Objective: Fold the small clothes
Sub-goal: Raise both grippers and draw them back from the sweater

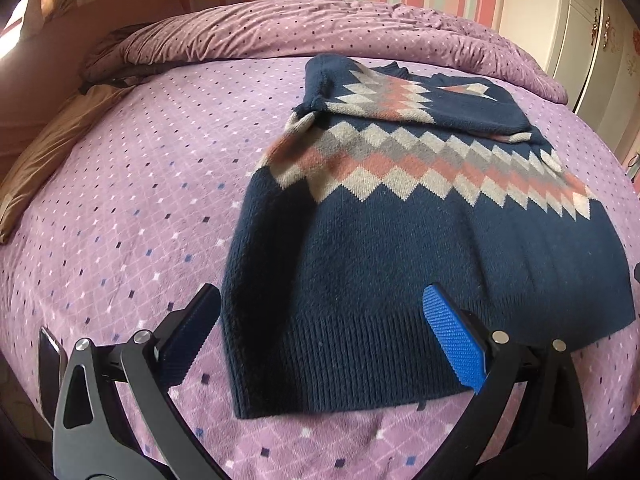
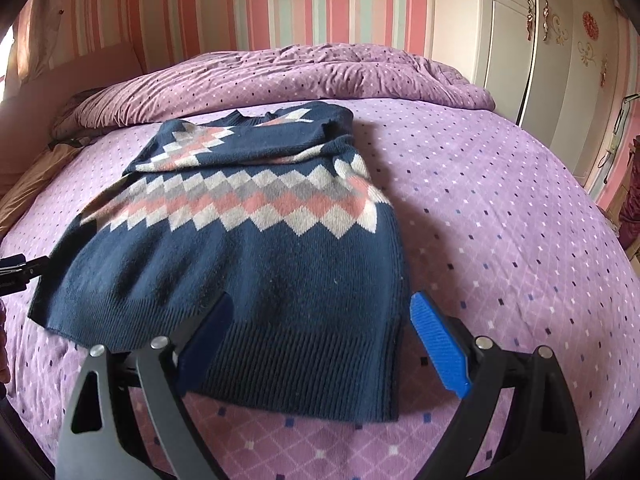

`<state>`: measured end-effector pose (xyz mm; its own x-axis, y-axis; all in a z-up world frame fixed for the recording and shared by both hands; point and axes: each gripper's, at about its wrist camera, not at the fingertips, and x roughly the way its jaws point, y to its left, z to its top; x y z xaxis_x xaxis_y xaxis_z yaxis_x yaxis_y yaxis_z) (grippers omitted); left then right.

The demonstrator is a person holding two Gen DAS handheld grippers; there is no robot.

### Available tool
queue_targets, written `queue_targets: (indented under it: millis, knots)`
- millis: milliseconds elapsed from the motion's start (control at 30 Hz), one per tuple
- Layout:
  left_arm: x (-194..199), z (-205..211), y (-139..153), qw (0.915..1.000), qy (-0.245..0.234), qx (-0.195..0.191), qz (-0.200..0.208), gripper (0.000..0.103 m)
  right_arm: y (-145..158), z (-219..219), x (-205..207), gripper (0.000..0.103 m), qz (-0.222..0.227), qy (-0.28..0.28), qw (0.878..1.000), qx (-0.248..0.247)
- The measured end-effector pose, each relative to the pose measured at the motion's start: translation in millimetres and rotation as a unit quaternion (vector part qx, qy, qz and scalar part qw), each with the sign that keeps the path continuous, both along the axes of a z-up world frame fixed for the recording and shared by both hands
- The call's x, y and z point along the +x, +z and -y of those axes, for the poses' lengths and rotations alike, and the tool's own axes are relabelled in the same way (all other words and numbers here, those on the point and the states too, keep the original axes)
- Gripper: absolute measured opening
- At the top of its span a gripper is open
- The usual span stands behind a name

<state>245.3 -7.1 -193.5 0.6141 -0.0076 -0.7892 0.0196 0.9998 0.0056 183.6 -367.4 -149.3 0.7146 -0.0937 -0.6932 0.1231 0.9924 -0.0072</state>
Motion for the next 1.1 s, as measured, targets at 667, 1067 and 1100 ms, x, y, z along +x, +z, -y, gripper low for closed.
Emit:
queue_targets:
  millis: [667,1067,1100]
  knots:
    - [-21.6,-26.2,-26.2,0.9961,-0.043,-0.078,0.001,0.100,-1.8,2.0,-21.2,0.091,0.004,0.004,1.000,-0.022]
    - [-22.9,-54.3,-51.4,0.9936,-0.055,-0.097,-0.020,0.100,-8.8,3.3,-20.6,0.091,-0.004,0.002,1.000,-0.024]
    - [-21.7,-53.2,-55.5,0.9934,-0.057,-0.095,-0.029,0.100,-9.6,2.8,-19.8,0.091,-0.005,0.003,1.000,-0.024]
